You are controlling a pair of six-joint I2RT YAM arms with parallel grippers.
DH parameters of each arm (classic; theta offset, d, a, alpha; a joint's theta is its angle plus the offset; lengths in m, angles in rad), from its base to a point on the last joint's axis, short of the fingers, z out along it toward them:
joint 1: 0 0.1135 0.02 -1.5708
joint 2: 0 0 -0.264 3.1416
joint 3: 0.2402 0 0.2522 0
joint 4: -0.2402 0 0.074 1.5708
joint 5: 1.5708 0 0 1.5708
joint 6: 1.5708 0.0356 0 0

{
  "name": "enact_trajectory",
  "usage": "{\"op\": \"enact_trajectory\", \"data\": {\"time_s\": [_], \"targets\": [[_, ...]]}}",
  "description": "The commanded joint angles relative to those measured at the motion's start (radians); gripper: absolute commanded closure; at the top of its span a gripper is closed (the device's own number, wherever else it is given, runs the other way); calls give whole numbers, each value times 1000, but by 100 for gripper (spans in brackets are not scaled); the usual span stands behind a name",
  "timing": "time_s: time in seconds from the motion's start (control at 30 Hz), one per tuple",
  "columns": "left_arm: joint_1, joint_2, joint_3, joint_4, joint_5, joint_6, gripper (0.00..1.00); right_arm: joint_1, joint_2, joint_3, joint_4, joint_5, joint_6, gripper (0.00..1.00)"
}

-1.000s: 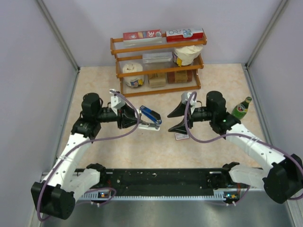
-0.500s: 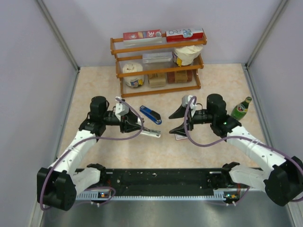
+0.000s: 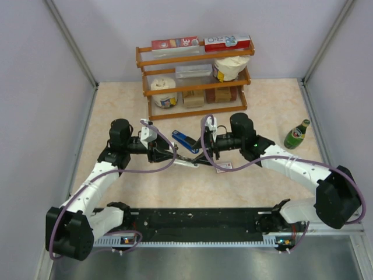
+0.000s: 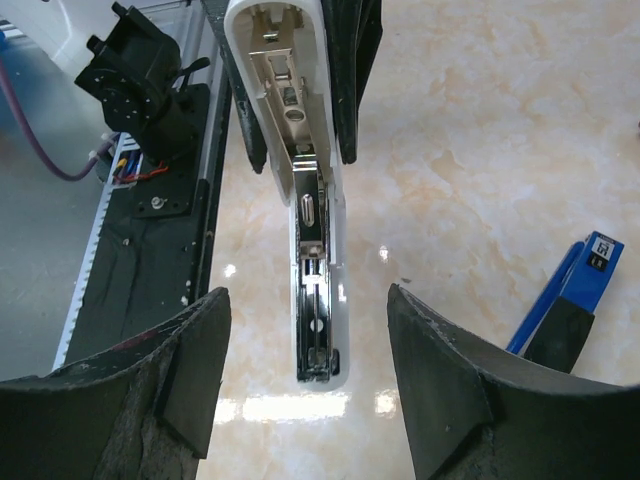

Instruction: Load the staples into the stapler

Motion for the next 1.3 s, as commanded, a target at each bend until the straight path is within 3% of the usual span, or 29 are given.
{"op": "enact_trajectory", "data": {"time_s": [0.0,0.2,0.7,1.0,1.27], "targets": [[-4,-43,8,78,37,-36,97,52,34,68,21,37,-16,36],[-4,-43,4,133,40,-91,97,109,42,60,-28,89,-99,32],[-9,-51,-12,169,51,-120,97,167,109,77,-28,215,-116,32],[-9,-53,-19,169,52,-122,97,167,106,73,-28,209,-125,50],[-9,-56,-16,173,51,-132,97,167,109,76,-41,172,-131,52]]}}
